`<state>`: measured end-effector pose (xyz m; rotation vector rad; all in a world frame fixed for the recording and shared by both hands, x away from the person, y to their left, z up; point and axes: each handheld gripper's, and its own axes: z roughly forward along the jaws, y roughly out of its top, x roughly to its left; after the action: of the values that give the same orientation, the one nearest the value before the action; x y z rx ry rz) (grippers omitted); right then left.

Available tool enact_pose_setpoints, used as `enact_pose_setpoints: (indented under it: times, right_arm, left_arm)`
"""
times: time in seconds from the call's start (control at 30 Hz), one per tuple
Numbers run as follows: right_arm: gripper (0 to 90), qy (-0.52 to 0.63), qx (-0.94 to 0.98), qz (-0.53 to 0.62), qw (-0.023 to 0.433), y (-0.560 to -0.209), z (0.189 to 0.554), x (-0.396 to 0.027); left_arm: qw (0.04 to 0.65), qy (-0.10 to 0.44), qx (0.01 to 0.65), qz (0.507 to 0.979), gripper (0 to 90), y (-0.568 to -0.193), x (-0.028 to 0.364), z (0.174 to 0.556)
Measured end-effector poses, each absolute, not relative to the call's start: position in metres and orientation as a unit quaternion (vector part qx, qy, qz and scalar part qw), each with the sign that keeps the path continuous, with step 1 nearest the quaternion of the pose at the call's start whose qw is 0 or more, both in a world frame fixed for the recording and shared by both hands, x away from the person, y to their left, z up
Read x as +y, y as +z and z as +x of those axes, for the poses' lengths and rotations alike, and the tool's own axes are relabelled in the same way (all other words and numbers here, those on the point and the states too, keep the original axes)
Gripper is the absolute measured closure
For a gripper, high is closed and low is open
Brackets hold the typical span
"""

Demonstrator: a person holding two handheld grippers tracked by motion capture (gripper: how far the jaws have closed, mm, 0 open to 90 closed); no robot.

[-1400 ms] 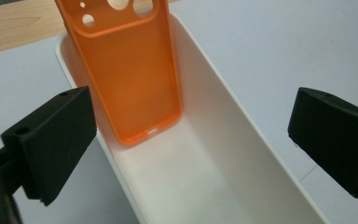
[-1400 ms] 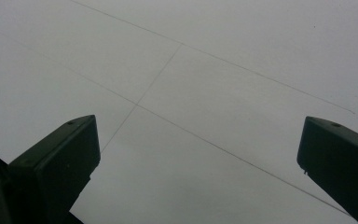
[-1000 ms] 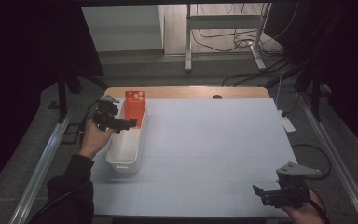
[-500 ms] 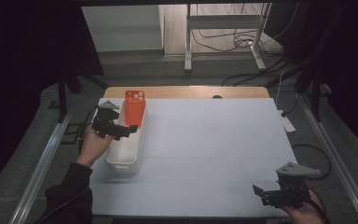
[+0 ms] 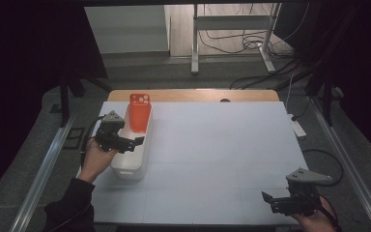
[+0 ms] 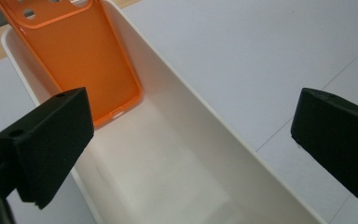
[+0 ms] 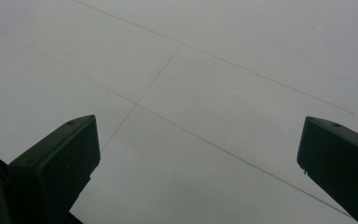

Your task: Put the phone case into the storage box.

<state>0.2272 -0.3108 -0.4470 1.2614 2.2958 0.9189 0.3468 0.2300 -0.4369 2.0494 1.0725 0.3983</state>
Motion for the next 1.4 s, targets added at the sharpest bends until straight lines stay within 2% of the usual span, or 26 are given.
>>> enact_pose_setpoints:
  times: [0.7,1.4]
  right_arm:
    - [0.0,0.328,0.814,0.443,0.183,-0.447,0.227,-0.311]
    - [0.0,0.326,0.816,0.441,0.183,-0.447,0.227,-0.31]
  left_arm:
    - [0.393,0.168,0.41,0.806,0.5,-0.444,0.223,0.315]
    - [0.409,0.156,0.422,0.794,0.5,-0.446,0.229,0.283]
